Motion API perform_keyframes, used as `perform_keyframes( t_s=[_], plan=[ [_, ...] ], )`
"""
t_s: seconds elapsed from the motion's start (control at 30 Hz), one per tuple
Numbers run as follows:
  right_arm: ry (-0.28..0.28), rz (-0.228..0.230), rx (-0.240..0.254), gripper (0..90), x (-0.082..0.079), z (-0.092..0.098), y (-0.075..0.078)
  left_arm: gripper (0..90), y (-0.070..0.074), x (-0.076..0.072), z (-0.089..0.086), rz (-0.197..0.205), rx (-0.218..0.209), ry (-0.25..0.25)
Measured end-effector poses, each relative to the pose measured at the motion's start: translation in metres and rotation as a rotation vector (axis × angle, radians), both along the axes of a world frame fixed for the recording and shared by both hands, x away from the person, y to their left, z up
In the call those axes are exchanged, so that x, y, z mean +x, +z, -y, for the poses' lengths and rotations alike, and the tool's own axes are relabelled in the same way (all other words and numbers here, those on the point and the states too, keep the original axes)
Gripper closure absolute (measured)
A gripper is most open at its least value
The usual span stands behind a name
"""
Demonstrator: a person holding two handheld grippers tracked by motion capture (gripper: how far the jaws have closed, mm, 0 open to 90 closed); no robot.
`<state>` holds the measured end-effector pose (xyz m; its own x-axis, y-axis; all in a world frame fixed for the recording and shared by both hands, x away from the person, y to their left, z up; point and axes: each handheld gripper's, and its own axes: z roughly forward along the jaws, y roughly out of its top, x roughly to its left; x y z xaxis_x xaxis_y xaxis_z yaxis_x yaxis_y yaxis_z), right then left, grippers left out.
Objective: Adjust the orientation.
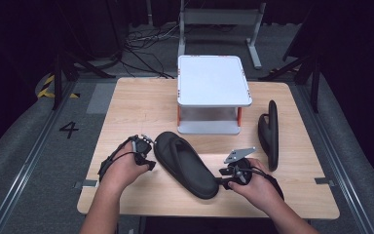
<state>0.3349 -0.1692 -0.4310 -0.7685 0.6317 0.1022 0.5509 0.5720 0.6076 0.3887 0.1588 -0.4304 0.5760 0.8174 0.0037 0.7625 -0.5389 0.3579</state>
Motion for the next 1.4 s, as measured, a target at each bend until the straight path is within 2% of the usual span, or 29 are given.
perform_keyframes(
  t_s=[0.03, 0.07, 0.1, 0.17, 0.2, 0.27, 0.33, 0.37, 0.4, 0.5, 0.63, 0.67, 0.7, 0.73, 0.8, 0.83, 0.97, 1.03, 1.13, 1.2, 1.33, 1.4],
  plan=[
    [-0.015, 0.005, -0.012, 63.7, 0.002, 0.002, -0.002, 62.8, -0.001, 0.002, 0.001, -0.006, 0.010, 0.007],
    [-0.034, 0.019, -0.051, 66.3, 0.006, 0.005, -0.009, 68.1, -0.004, 0.006, 0.004, -0.017, 0.025, 0.013],
    [-0.034, 0.019, -0.051, 66.3, 0.006, 0.005, -0.009, 70.4, -0.004, 0.006, 0.004, -0.017, 0.025, 0.013],
    [-0.040, 0.008, -0.074, 67.3, 0.009, 0.004, -0.018, 71.6, -0.008, 0.010, 0.009, -0.027, 0.016, 0.009],
    [-0.026, -0.005, -0.079, 67.4, 0.009, 0.003, -0.022, 71.7, -0.009, 0.011, 0.010, -0.029, 0.019, 0.002],
    [-0.011, -0.033, -0.068, 71.4, 0.006, 0.000, -0.024, 75.2, -0.009, 0.013, 0.013, -0.043, 0.037, -0.006],
    [-0.001, -0.015, -0.082, 72.0, 0.004, -0.002, -0.023, 75.8, -0.009, 0.014, 0.015, -0.036, 0.028, -0.010],
    [0.006, -0.044, -0.070, 74.1, 0.002, -0.003, -0.022, 78.1, -0.009, 0.014, 0.016, -0.033, 0.026, -0.013],
    [0.016, -0.053, -0.063, 75.9, 0.001, -0.003, -0.023, 78.6, -0.009, 0.014, 0.016, -0.030, 0.027, -0.017],
    [0.031, -0.057, -0.069, 78.7, -0.004, -0.004, -0.022, 78.8, -0.007, 0.015, 0.022, -0.024, -0.011, -0.043],
    [0.054, -0.083, -0.076, 80.1, -0.010, -0.007, -0.020, 79.8, -0.005, 0.017, 0.031, -0.023, 0.050, -0.070],
    [0.061, -0.091, -0.073, 80.7, -0.012, -0.007, -0.020, 79.7, -0.006, 0.017, 0.032, -0.004, 0.035, -0.077],
    [0.075, -0.115, -0.067, 81.5, -0.014, -0.008, -0.019, 79.5, -0.006, 0.017, 0.034, 0.000, -0.001, -0.082],
    [0.075, -0.115, -0.067, 81.5, -0.014, -0.008, -0.019, 78.7, -0.006, 0.017, 0.034, 0.000, -0.001, -0.082],
    [0.098, -0.152, -0.050, 81.7, -0.017, -0.008, -0.018, 77.7, -0.003, 0.015, 0.043, 0.001, -0.084, -0.130],
    [0.105, -0.164, -0.047, 81.7, -0.019, -0.008, -0.018, 74.9, -0.001, 0.015, 0.049, 0.012, -0.109, -0.150],
    [0.121, -0.185, -0.046, 81.0, -0.024, -0.007, -0.018, 74.3, -0.001, 0.017, 0.066, 0.056, -0.102, -0.191],
    [0.130, -0.206, -0.039, 80.3, -0.026, -0.007, -0.018, 73.8, -0.003, 0.019, 0.069, 0.058, -0.118, -0.191],
    [0.122, -0.215, -0.029, 76.9, -0.026, -0.005, -0.019, 70.2, 0.001, 0.019, 0.068, 0.039, -0.128, -0.178],
    [0.113, -0.215, -0.024, 74.8, -0.025, -0.003, -0.019, 66.2, 0.003, 0.018, 0.066, 0.035, -0.157, -0.172],
    [0.092, -0.191, -0.034, 71.6, -0.024, 0.002, -0.016, 60.6, 0.008, 0.016, 0.058, 0.050, -0.169, -0.151],
    [0.079, -0.163, -0.032, 68.1, -0.022, 0.008, -0.010, 56.3, 0.013, 0.015, 0.051, 0.062, -0.180, -0.136]
  ],
)
